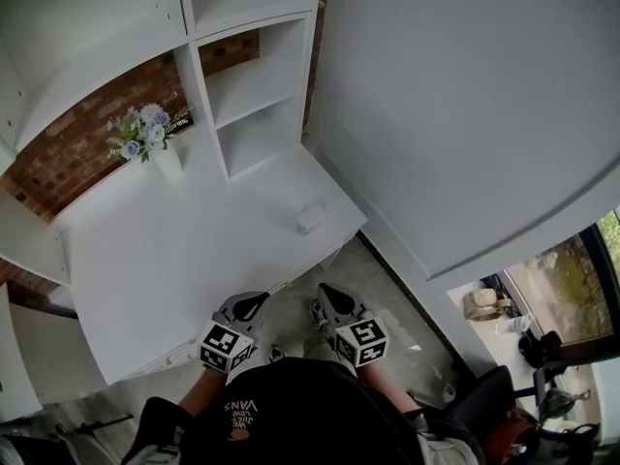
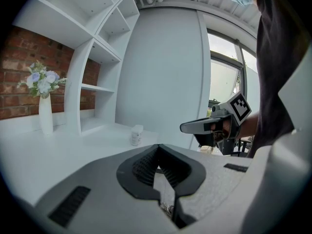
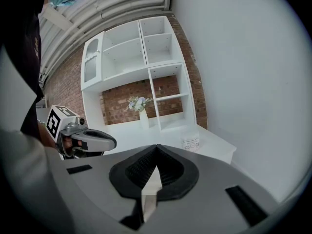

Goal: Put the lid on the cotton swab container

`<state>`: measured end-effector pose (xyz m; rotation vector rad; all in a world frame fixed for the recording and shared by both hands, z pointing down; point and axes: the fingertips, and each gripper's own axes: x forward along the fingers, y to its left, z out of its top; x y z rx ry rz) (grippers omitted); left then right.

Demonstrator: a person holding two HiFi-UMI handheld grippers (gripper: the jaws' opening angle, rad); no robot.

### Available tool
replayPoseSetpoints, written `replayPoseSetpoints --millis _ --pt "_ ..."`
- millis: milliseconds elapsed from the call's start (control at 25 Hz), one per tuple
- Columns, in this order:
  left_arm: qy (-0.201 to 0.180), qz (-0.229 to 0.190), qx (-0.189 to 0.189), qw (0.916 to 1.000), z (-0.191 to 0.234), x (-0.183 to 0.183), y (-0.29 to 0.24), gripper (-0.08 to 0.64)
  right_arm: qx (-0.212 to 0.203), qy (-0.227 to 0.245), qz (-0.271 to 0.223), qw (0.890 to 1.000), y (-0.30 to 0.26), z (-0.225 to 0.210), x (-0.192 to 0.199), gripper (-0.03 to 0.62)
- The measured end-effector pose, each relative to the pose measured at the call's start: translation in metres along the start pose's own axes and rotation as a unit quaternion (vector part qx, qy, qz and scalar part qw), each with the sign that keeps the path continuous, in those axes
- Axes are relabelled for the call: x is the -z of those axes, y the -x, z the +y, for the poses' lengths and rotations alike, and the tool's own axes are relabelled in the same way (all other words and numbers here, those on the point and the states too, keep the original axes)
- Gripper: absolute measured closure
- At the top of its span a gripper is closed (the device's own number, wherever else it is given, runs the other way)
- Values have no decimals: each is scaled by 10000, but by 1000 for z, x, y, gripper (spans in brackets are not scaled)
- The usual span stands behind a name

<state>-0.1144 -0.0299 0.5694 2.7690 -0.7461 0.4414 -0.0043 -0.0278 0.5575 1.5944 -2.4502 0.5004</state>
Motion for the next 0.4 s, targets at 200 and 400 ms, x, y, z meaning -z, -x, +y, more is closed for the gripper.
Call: replayPoseSetpoints --millis 200,400 --pt "-15 13 0 10000 -1 -3 -4 554 -10 10 -6 10000 0 -5 -2 592" --pt "-5 10 -6 10000 -7 -6 -7 554 -5 15 7 10000 6 -9 -4 592"
